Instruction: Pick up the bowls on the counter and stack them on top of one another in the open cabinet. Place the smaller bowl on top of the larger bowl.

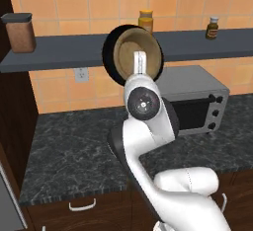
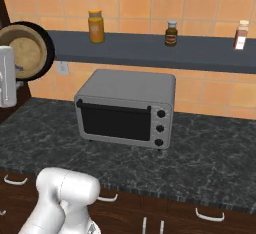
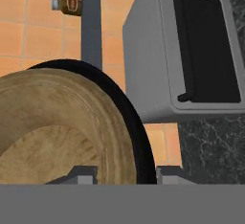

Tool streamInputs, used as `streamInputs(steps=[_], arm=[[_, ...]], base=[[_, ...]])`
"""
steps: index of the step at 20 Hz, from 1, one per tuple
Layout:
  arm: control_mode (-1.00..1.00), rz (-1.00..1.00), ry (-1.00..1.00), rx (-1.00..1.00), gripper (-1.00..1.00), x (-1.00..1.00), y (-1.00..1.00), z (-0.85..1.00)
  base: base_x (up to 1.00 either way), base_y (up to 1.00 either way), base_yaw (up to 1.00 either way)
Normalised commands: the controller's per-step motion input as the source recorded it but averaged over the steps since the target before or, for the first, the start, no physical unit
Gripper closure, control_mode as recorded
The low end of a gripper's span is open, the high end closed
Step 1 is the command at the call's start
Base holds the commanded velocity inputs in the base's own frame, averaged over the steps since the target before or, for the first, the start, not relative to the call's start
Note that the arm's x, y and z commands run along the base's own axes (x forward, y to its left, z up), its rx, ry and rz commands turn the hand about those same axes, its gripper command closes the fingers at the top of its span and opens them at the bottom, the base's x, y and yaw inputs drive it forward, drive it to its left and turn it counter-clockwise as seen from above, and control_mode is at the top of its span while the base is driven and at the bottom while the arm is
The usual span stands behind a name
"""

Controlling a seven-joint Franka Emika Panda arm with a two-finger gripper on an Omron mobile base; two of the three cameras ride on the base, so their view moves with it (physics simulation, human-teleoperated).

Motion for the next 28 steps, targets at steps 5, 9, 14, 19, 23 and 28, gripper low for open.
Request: streamInputs(steps=[5, 9, 14, 19, 23, 28], arm=[[-1.00, 0.00, 0.21, -0.01, 1.00, 0.65, 0.25, 0.84], [-1.00, 0.00, 0.01, -0.03, 1.00, 0.03, 0.13, 0.00], [-1.00, 0.00, 0.00, 0.00, 1.00, 0.00, 0.00, 0.00], [-1.00, 0.00, 0.00, -0.01, 1.00, 0.16, 0.09, 0.00], [-1.00, 0.00, 0.03, -0.01, 1.00, 0.55, 0.03, -0.05], [-1.00, -0.02, 0.03, -0.04, 1.00, 0.82, 0.00, -0.11]], base=[[0.00, 0.00, 0.00], [0.00, 0.00, 0.00], [0.00, 0.00, 0.00], [0.00, 0.00, 0.00], [0.00, 0.00, 0.00], [0.00, 0.00, 0.00]])
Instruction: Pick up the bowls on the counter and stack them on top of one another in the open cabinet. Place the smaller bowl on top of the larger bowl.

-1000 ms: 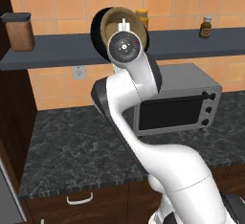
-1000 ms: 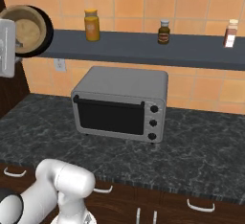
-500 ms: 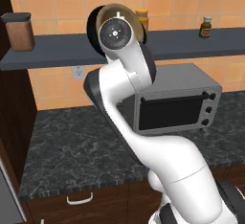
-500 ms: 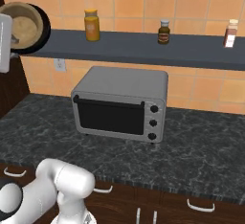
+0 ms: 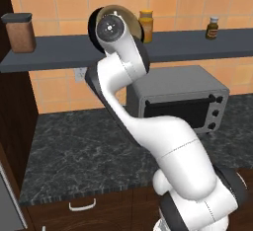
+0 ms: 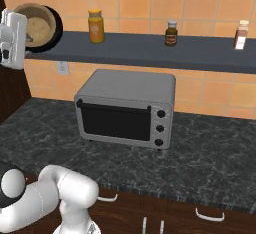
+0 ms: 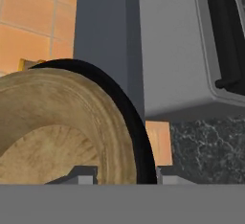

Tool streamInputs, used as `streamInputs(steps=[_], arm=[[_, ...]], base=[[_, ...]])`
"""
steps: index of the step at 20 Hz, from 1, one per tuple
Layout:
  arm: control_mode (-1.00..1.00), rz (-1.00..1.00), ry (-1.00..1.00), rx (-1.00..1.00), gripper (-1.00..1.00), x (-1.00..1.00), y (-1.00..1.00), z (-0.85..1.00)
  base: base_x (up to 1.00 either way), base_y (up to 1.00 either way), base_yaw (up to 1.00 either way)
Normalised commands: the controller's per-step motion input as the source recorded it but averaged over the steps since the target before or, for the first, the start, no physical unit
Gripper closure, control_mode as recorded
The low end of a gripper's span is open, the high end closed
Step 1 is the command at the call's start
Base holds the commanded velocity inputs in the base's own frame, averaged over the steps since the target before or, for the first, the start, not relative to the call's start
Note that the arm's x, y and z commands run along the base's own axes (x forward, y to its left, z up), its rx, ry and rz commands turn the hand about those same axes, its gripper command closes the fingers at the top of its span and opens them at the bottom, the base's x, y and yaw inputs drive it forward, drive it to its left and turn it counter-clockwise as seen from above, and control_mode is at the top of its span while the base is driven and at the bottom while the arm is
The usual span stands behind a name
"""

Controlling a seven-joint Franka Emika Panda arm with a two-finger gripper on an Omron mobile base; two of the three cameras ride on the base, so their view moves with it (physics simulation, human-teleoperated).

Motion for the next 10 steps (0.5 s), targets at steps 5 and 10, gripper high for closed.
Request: streamInputs(steps=[5, 10], arm=[[-1.00, -0.02, 0.00, -0.04, -1.00, 0.93, 0.00, -0.13], [-1.00, -0.01, 0.00, 0.00, -1.00, 0.23, 0.00, -0.03]], base=[[0.00, 0.00, 0.00], [0.00, 0.00, 0.00]])
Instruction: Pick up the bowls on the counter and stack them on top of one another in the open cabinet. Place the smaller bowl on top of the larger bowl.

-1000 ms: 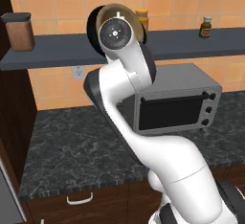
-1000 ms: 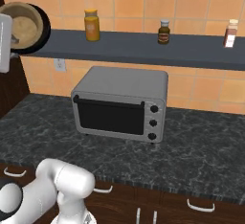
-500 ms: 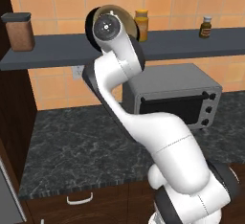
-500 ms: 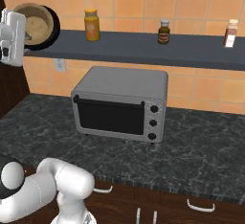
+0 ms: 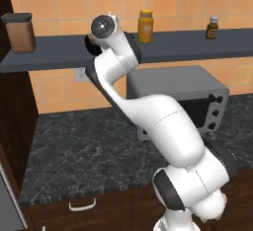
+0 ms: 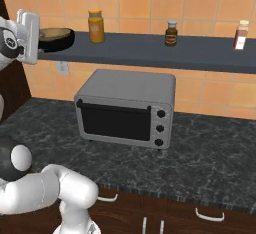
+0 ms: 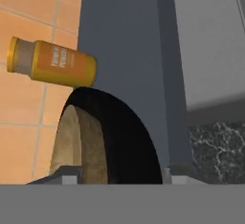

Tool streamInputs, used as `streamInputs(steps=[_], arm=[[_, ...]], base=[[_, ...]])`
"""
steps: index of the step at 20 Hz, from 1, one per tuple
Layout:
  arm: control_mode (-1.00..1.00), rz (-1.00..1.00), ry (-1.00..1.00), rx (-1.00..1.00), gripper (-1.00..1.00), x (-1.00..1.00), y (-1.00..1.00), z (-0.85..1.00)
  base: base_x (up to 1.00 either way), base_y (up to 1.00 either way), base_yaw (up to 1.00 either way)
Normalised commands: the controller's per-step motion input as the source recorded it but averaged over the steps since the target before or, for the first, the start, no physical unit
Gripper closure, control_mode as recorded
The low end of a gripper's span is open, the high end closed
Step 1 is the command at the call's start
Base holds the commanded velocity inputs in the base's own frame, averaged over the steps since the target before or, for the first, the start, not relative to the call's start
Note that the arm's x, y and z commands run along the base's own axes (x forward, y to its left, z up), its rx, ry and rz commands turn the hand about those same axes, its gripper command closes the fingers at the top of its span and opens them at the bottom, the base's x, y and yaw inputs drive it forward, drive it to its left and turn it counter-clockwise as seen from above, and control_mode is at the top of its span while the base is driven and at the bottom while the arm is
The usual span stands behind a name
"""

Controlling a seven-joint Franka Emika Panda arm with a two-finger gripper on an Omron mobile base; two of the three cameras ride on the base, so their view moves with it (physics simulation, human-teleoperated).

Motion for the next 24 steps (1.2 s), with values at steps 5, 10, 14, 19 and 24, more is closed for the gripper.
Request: streamInputs(steps=[5, 10, 14, 19, 24], arm=[[-1.00, -0.02, -0.02, 0.00, -1.00, -0.86, 0.00, -0.15], [-1.00, -0.03, -0.11, 0.00, -1.00, -1.00, -0.18, -0.77], [-1.00, 0.00, -0.02, 0.00, -1.00, -1.00, -0.73, -1.00], [-1.00, -0.03, 0.00, 0.00, -1.00, -1.00, -0.88, -1.00], [-1.00, -0.06, -0.14, 0.18, -1.00, -1.00, -1.00, -0.41]], base=[[0.00, 0.00, 0.00], [0.00, 0.00, 0.00], [0.00, 0.00, 0.00], [0.00, 0.00, 0.00], [0.00, 0.00, 0.00]])
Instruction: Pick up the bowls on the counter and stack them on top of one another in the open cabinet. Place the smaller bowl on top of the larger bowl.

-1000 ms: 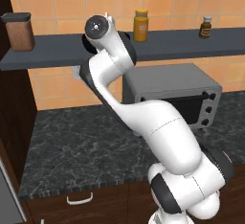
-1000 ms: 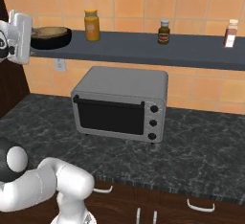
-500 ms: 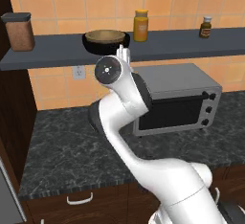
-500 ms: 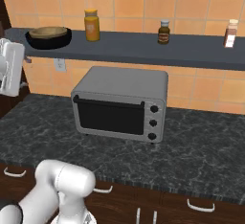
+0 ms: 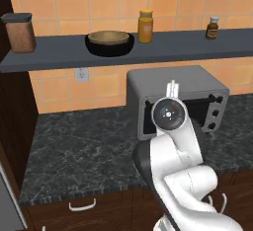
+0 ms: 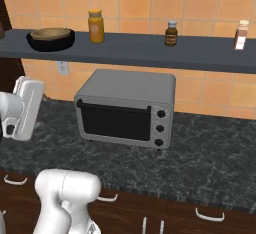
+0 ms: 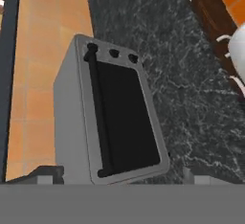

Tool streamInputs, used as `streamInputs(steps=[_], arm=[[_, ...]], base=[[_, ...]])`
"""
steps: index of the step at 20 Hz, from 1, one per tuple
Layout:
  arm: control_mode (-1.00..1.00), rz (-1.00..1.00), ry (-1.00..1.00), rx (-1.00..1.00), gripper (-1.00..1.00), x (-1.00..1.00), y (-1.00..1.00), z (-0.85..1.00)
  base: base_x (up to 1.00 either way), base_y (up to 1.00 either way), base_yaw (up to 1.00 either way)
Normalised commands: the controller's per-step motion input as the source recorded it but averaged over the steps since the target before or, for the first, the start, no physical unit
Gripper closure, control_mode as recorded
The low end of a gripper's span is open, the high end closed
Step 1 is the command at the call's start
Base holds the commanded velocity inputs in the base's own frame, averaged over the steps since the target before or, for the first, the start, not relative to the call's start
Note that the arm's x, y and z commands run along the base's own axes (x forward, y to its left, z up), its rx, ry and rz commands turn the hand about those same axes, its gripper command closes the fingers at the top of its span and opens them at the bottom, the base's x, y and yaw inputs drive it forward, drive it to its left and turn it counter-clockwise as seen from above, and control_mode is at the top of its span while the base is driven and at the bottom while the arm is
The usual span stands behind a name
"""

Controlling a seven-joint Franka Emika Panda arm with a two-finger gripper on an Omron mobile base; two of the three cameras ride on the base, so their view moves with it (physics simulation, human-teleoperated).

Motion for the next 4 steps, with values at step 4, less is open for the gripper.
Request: streamInputs(steps=[4], arm=[[-1.00, -0.16, 0.00, 0.12, -1.00, -0.45, -0.49, -0.06]], base=[[0.00, 0.00, 0.00]])
